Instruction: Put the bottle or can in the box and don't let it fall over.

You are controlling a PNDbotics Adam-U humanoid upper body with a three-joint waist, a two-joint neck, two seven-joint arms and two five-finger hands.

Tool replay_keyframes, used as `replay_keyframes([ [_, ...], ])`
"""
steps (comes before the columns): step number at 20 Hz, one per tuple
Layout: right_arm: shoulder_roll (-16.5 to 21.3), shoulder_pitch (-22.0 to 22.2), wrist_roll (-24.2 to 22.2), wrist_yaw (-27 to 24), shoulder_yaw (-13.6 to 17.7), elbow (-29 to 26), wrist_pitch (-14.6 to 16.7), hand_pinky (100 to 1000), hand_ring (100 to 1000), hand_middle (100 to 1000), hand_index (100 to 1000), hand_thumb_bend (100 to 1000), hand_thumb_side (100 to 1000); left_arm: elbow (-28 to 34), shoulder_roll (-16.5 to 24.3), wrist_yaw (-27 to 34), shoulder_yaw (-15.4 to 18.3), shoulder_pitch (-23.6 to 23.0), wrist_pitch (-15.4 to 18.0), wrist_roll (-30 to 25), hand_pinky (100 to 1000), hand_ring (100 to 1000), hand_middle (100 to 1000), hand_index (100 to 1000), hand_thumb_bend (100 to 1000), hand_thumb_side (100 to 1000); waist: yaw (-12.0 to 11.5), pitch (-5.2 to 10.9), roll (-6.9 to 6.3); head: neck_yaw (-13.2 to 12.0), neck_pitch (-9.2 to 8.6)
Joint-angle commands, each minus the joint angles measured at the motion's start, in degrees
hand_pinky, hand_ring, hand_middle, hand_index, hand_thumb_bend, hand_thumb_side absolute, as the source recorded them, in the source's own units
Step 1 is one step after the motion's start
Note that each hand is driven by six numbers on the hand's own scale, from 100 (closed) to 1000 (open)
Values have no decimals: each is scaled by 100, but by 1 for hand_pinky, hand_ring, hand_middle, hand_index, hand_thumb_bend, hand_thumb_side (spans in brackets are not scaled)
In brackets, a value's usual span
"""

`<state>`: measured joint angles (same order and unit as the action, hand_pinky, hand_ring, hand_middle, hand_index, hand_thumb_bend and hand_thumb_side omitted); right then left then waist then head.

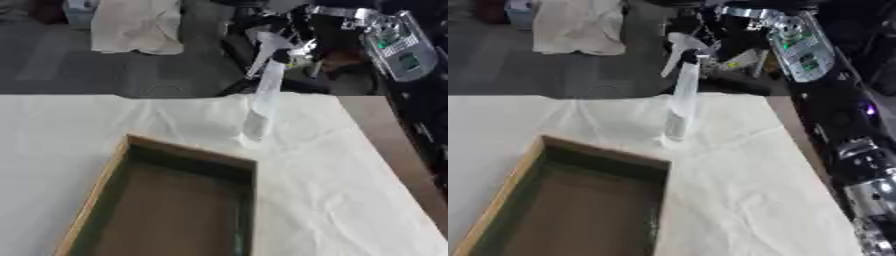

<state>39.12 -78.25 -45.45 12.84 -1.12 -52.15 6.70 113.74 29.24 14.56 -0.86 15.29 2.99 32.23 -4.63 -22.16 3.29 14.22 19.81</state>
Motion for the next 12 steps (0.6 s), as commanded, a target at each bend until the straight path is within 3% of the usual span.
replay_keyframes([
  [1, 114, -131, 76, -58, 47, -65, -22, 757, 790, 788, 749, 342, 218, 85, 55, -19, 21, 57, -13, -9, 688, 825, 853, 781, 264, 869, 2, 111, -14, 10, -62],
  [6, 108, -129, 147, -101, 35, -57, -63, 760, 781, 777, 733, 285, 169, 85, 55, -22, 13, 56, -24, -20, 688, 825, 853, 781, 261, 871, -11, 106, -12, -3, -70],
  [12, 112, -133, 181, -142, 53, -53, -128, 753, 776, 773, 725, 257, 177, 85, 50, -29, 12, 43, -44, -27, 688, 825, 854, 781, 257, 874, -7, 103, -11, 0, -74],
])
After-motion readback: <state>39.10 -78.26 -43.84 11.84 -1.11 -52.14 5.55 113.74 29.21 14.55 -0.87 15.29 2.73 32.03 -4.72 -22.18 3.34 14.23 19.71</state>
